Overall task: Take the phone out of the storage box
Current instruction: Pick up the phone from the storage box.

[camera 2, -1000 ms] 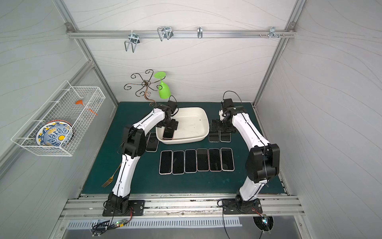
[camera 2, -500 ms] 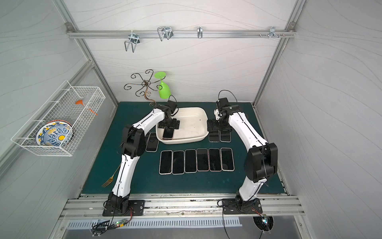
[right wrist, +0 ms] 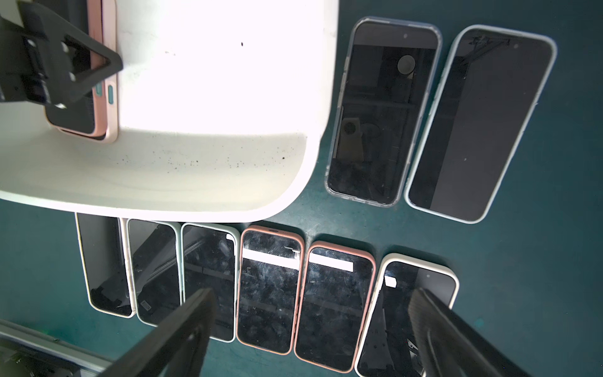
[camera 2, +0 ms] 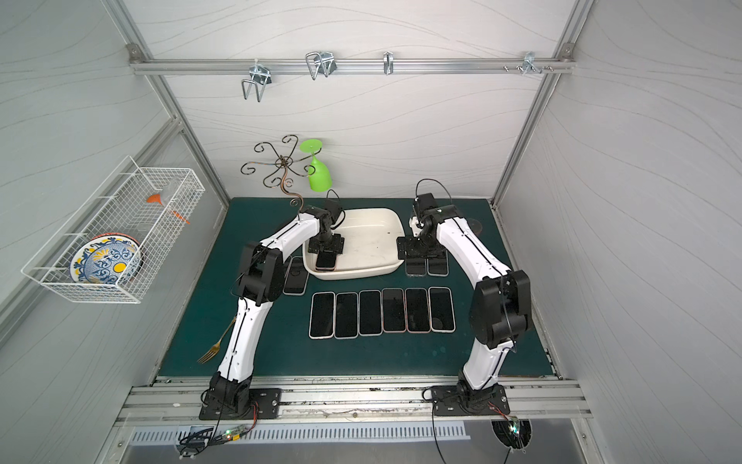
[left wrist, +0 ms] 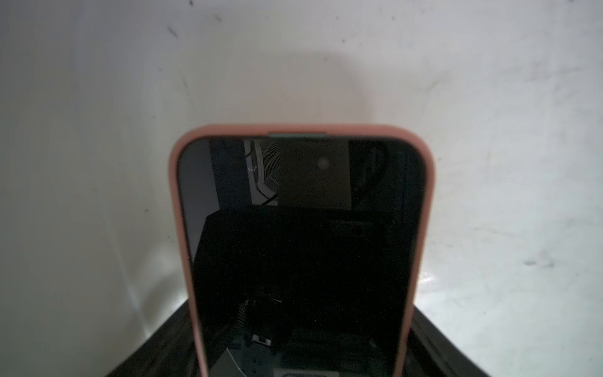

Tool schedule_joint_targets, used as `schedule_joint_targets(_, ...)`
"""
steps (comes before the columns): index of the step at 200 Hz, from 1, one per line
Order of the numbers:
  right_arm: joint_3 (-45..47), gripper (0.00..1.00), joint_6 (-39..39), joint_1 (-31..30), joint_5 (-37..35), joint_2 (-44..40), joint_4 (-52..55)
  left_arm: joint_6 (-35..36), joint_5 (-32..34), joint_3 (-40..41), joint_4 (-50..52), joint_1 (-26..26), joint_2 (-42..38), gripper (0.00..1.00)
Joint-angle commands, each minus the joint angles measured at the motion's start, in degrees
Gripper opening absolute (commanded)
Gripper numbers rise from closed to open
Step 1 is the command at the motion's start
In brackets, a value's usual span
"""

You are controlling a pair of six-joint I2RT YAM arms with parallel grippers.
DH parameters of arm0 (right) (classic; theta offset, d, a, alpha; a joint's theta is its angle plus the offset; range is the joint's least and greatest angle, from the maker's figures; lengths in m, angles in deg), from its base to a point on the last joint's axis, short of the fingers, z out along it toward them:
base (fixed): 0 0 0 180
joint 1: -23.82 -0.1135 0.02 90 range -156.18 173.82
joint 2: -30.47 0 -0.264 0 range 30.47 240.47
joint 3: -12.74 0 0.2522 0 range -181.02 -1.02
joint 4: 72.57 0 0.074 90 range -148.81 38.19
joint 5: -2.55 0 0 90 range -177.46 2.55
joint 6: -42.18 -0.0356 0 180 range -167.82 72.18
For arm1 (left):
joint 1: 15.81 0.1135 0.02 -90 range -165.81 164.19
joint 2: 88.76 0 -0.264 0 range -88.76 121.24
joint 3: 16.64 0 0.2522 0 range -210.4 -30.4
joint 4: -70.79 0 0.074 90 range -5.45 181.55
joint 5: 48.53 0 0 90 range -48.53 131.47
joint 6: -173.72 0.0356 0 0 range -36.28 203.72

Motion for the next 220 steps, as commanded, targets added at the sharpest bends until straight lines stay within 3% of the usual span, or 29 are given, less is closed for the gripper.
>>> schedule_joint_targets(1, -0.74, 0.99, 0.17, -1.34, 0.21, 1.2, 0.68, -0.31, 0.23, 1.34, -1.8, 0.31, -2.85, 0.65)
schedule_joint_targets(14, -0.58, 0.98, -0.19, -1.89, 0.82, 1.59, -0.16, -0.23, -0.69, 2.45, -3.4, 0.3, -5.14, 0.59)
schedule_joint_targets(38, 1.83, 0.99, -2.01, -2.3, 6.56, 1.51, -4.55, -0.32, -1.56, 1.87, -2.52, 0.29, -9.34, 0.59)
schedule_joint_targets(89, 11.81, 0.98, -15.55, -3.16, 31.16, 0.55, -32.4, -1.75, -6.9, 2.0, -1.3, 0.2, -18.99, 0.59)
schedule_joint_targets(108, 12.71, 0.98, -18.74, -5.38, 35.81, 2.09, -41.74, -2.65, -9.43, 2.71, -1.13, 0.12, -21.36, 0.57)
schedule_joint_targets(154, 13.34, 0.98, -29.79, -8.62, 40.92, 7.04, -59.55, -4.4, -11.78, 7.82, -3.05, -0.5, -25.47, 0.56)
schedule_joint_targets(187, 12.45, 0.99, -29.63, -8.9, 37.03, 8.59, -56.89, -3.77, -10.88, 7.97, -3.71, -0.44, -24.17, 0.55)
schedule_joint_targets(220, 13.75, 0.99, -28.6, -6.09, 36.63, 8.58, -53.71, -1.87, -8.39, 2.76, -2.73, 0.19, -17.18, 0.58)
